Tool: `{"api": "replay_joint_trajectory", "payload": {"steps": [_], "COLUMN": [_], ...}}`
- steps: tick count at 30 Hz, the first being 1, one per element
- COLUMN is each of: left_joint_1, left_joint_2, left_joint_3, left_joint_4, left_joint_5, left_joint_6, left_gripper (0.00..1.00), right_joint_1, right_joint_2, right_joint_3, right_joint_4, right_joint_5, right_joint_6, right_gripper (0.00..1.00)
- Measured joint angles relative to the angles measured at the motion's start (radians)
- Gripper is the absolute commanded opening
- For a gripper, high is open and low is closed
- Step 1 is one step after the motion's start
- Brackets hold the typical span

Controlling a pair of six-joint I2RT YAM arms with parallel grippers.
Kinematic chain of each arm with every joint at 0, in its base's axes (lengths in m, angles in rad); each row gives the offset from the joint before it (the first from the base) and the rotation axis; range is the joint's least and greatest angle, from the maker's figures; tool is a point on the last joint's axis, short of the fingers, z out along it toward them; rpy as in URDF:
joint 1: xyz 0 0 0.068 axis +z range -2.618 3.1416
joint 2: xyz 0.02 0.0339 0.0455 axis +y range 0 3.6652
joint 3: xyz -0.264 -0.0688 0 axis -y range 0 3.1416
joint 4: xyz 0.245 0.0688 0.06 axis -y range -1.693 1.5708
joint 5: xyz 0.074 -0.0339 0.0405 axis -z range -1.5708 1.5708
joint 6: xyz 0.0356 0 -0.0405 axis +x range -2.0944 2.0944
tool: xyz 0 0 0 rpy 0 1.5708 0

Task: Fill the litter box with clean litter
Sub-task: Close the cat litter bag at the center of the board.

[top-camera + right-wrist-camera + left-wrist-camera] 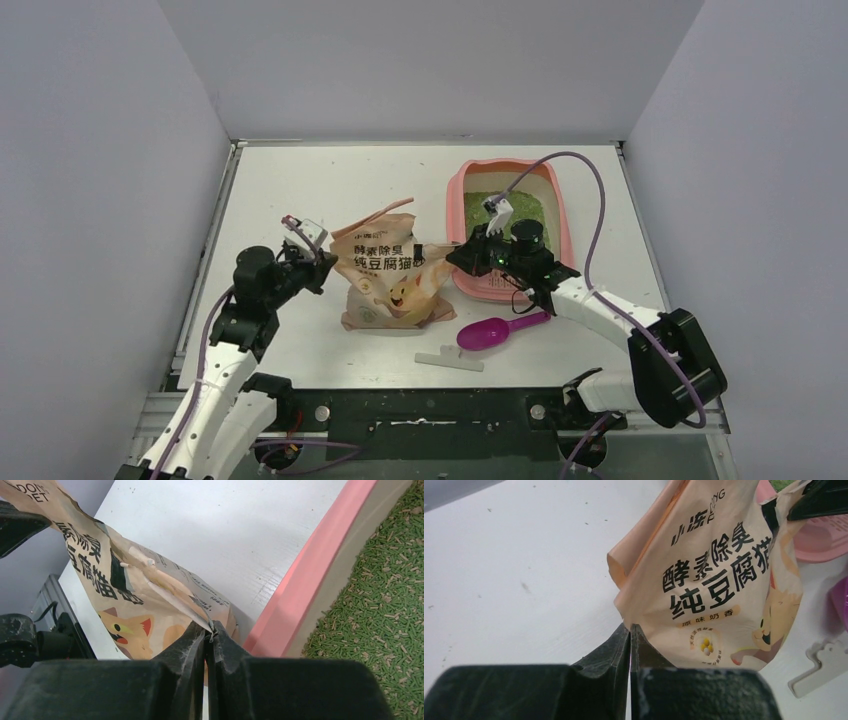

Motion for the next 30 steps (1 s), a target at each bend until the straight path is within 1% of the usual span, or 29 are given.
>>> {"api": "replay_joint_trajectory", "payload": {"steps": [5, 8, 9, 10, 12, 13, 15, 17, 19, 21, 23, 27, 30], "left_joint_1": [0.001, 0.004, 0.004, 0.004, 0.004, 0.004, 0.007, 0.018, 0.038, 0.057, 0.069, 0.074, 0.073], "left_joint_2": [-0.051, -0.060, -0.061, -0.061, -0.058, -0.056, -0.051, -0.039, -0.020, 0.006, 0.057, 0.203, 0.346], "left_joint_3": [-0.008, -0.016, -0.020, -0.023, -0.024, -0.024, -0.018, 0.011, 0.068, 0.145, 0.264, 0.507, 0.671], "left_joint_4": [-0.001, 0.000, 0.000, -0.001, -0.006, -0.008, -0.026, -0.063, -0.102, -0.133, -0.175, -0.269, -0.383], "left_joint_5": [-0.055, -0.058, -0.054, -0.048, -0.027, -0.019, -0.004, 0.006, 0.031, 0.073, 0.132, 0.262, 0.368], "left_joint_6": [0.043, 0.053, 0.055, 0.055, 0.053, 0.055, 0.040, 0.022, 0.014, 0.015, 0.035, 0.122, 0.204], "left_gripper": [0.00, 0.00, 0.06, 0.17, 0.43, 0.52, 0.63, 0.83, 0.87, 0.88, 0.89, 0.90, 0.90], "right_joint_1": [-0.018, -0.033, -0.037, -0.040, -0.042, -0.043, -0.047, -0.047, -0.047, -0.048, -0.048, -0.048, -0.048], "right_joint_2": [0.004, 0.004, 0.004, 0.004, 0.004, 0.004, 0.004, 0.004, 0.004, 0.004, 0.004, 0.004, 0.004], "right_joint_3": [0.000, 0.000, 0.000, 0.000, 0.002, 0.005, 0.021, 0.038, 0.047, 0.050, 0.050, 0.050, 0.050], "right_joint_4": [0.011, 0.012, 0.012, 0.012, 0.011, 0.010, -0.009, -0.031, -0.043, -0.051, -0.053, -0.056, -0.058], "right_joint_5": [0.011, 0.000, -0.008, -0.020, -0.043, -0.053, -0.084, -0.107, -0.122, -0.131, -0.136, -0.138, -0.139], "right_joint_6": [0.055, 0.054, 0.049, 0.042, 0.022, 0.013, -0.015, -0.044, -0.064, -0.079, -0.089, -0.101, -0.111], "right_gripper": [0.00, 0.05, 0.05, 0.05, 0.06, 0.06, 0.07, 0.07, 0.07, 0.07, 0.06, 0.06, 0.06]}}
